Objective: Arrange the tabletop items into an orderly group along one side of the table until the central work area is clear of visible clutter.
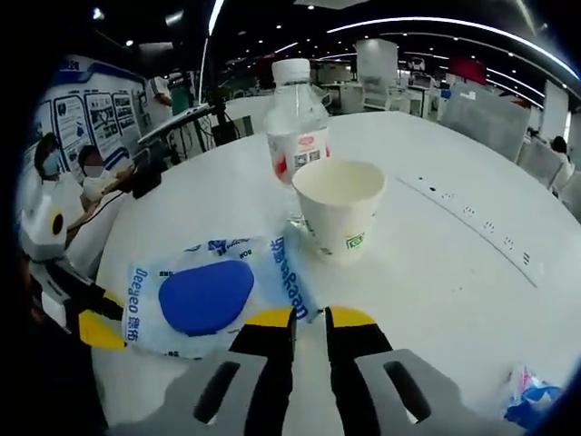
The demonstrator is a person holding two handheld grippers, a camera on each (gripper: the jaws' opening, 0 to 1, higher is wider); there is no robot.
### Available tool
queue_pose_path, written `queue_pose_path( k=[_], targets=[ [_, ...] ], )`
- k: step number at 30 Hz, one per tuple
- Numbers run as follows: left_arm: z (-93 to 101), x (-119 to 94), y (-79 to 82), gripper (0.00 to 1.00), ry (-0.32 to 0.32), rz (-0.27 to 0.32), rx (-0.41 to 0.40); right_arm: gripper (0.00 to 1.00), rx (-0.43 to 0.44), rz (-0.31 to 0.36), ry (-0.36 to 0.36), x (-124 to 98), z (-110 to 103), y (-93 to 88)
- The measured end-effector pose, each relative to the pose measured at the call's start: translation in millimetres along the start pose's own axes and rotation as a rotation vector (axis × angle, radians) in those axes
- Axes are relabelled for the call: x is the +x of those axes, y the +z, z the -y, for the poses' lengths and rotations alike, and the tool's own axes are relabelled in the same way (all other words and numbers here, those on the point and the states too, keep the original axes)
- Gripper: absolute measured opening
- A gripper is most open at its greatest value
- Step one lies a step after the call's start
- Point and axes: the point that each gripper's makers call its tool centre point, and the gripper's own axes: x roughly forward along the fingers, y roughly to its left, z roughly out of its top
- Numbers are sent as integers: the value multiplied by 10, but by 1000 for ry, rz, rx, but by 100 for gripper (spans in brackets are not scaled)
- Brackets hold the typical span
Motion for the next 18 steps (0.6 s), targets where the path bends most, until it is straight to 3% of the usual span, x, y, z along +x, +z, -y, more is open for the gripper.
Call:
queue_pose_path(
  k=[6, 16, 18],
  targets=[
    [-39, 33, -29, 26, 3, -14, -63, 19, 0, 18, -8, 7, 8, 36],
    [-93, 107, -13, 18, 13, -22, -102, 15, -73, -7, 32, 106, -88, 24],
    [-112, 117, -17, 15, 15, -27, -114, 11, -82, -10, 32, 126, -72, 17]
  ],
)
